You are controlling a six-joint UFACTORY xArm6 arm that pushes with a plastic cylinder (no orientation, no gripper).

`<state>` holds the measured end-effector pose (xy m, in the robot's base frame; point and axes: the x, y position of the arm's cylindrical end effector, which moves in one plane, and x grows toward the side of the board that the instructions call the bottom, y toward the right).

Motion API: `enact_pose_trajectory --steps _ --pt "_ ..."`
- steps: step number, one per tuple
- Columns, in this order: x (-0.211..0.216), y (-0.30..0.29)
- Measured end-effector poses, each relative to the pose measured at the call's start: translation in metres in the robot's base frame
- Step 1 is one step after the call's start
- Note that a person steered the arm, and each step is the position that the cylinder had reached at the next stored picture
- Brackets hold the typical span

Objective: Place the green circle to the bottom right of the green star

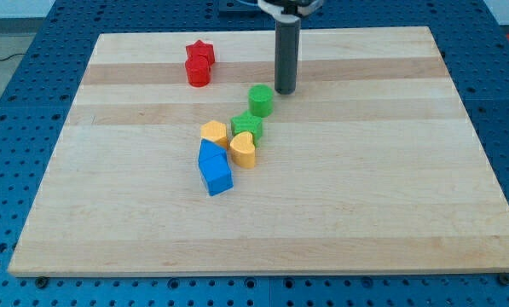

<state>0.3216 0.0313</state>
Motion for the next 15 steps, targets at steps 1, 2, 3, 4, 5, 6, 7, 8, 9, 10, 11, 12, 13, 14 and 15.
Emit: enact_pose_trajectory --steps 1,2,3,4,5,6,7,8,9,10,11,12,13,14,15 --pt "-0.018 -0.035" --pt "-0.004 -0.079" --pt "0.022 -0.074" --pt "0.049 -0.027" --pt "0.066 0.011" --pt "0.059 0.017" --pt "0.049 0.065" --pt "0.055 0.112" --pt "0.076 0.101" --pt "0.096 0.067" --pt "0.109 0.034" --pt "0.110 0.036" --pt "0.070 0.053" --pt "0.049 0.041" --pt "0.066 0.011"
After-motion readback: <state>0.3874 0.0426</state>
